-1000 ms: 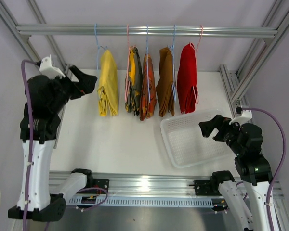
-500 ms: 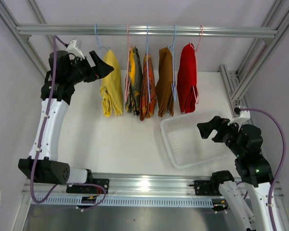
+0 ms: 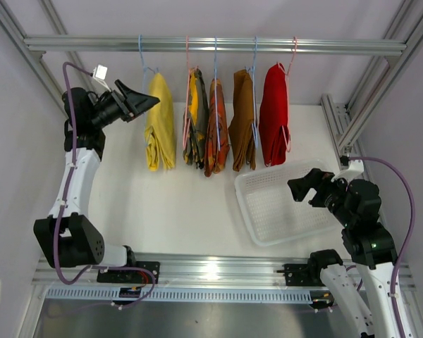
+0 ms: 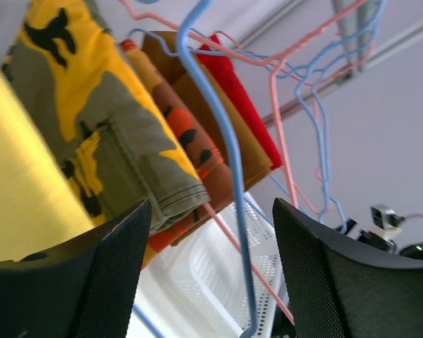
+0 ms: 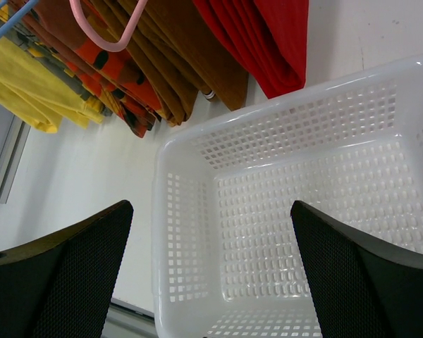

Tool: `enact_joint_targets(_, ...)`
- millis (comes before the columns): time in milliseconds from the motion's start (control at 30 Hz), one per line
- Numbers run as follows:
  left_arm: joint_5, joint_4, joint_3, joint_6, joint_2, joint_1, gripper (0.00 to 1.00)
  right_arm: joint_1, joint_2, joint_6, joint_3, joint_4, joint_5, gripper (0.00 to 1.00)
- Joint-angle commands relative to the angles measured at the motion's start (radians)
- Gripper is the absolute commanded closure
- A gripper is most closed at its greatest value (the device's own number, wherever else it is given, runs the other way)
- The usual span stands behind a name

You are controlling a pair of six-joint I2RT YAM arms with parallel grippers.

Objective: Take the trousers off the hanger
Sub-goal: Pick up the hanger from the clothesline.

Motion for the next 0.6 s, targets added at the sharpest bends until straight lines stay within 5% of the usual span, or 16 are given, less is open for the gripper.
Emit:
enact_joint_targets(0,0.141,0.258,-0.009,-0.142,0.012,0.010,0.27,-0.001,0.008,-0.002,0.016,0.013,0.022,0.01)
enact_joint_targets(567,0.163,0.361,-0.039,-0.210,0.053,0.007,0.52,-0.001,0.022,-0.001,0.020,0.001,0.024,0.00)
